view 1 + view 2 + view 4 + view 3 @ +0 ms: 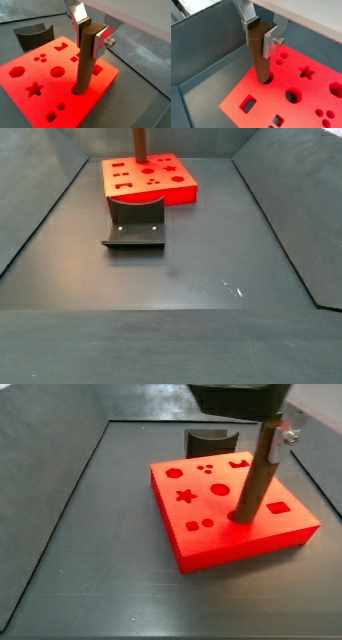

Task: Insert the oval object.

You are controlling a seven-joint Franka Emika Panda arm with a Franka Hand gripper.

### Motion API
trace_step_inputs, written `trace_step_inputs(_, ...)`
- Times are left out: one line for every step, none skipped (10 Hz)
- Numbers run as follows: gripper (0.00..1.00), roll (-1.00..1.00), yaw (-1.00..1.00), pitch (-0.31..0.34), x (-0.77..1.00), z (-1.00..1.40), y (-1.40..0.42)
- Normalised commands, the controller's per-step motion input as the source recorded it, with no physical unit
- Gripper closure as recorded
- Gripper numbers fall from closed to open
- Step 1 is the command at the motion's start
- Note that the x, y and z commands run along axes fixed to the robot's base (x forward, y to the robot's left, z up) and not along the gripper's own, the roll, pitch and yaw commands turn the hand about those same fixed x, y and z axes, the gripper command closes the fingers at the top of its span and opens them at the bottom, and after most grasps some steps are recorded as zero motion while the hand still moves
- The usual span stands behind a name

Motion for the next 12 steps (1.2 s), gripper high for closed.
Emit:
trace_step_inputs(1.0,0.0,0.0,0.0,-0.13,-0.12,0.05)
trace_step_inputs(1.0,-0.07,-0.12,-0.004,-0.45,-0.06,0.31)
trace_step_inputs(1.0,-0.1,-0.15,-0.064,-0.58,0.0,0.2)
trace_step_inputs(1.0,-0.02,0.0,-0.031,-0.12,0.0,-0.01)
trace_step_inputs(1.0,0.02,0.0,0.0,0.1,-0.11,-0.16)
trace_step_inputs(1.0,0.0,0.0,-0.003,0.14,-0.28,0.0)
trace_step_inputs(1.0,0.05,0.0,-0.036,0.21,-0.52,-0.03)
trace_step_inputs(1.0,0.11,0.0,-0.066,0.28,-0.73,-0.13)
trace_step_inputs(1.0,0.1,0.0,-0.067,0.31,-0.81,-0.17)
trace_step_inputs(1.0,0.14,-0.06,-0.05,0.39,-0.81,-0.22)
trace_step_inputs(1.0,0.22,-0.09,-0.007,0.38,-0.78,-0.23)
trace_step_inputs(1.0,0.23,-0.09,0.0,0.38,-0.83,-0.21)
